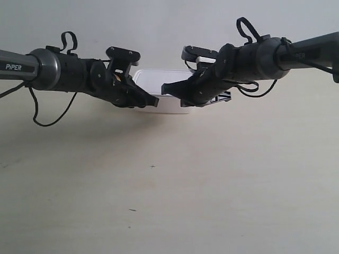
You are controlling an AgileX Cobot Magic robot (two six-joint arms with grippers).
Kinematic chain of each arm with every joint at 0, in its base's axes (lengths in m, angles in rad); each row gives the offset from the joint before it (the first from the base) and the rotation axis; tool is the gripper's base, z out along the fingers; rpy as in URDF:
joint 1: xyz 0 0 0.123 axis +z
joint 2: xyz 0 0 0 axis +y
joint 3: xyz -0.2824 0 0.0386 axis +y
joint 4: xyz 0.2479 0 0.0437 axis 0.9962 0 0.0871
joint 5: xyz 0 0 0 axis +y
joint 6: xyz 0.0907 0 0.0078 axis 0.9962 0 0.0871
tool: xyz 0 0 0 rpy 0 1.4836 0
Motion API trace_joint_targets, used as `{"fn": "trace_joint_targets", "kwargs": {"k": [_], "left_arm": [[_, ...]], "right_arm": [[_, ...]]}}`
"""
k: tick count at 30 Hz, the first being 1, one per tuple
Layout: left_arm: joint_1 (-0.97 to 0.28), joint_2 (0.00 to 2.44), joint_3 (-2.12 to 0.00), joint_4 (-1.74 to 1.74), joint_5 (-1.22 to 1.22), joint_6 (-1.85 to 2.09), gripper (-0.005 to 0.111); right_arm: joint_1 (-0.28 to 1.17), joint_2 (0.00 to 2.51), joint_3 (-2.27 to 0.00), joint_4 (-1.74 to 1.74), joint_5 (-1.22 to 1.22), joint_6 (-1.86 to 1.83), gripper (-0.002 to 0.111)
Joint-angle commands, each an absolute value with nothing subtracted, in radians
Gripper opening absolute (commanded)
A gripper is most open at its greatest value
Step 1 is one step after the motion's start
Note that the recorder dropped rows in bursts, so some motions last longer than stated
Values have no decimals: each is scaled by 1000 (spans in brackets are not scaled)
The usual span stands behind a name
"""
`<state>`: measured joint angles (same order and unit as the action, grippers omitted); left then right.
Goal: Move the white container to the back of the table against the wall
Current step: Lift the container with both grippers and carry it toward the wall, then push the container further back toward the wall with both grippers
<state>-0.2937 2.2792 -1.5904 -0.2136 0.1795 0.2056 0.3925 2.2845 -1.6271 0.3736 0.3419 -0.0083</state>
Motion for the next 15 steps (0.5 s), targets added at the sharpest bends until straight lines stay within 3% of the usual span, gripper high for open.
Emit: {"fn": "trace_joint_targets", "kwargs": {"k": [1,15], "left_arm": [[-289,2301,-1620,-212,171,206,0],[-288,2331,-1643,-210,152,230,0]], "right_arm": [[372,2284,-1636,357,318,0,0],[364,2347,-1656,357,282,0,0]]}}
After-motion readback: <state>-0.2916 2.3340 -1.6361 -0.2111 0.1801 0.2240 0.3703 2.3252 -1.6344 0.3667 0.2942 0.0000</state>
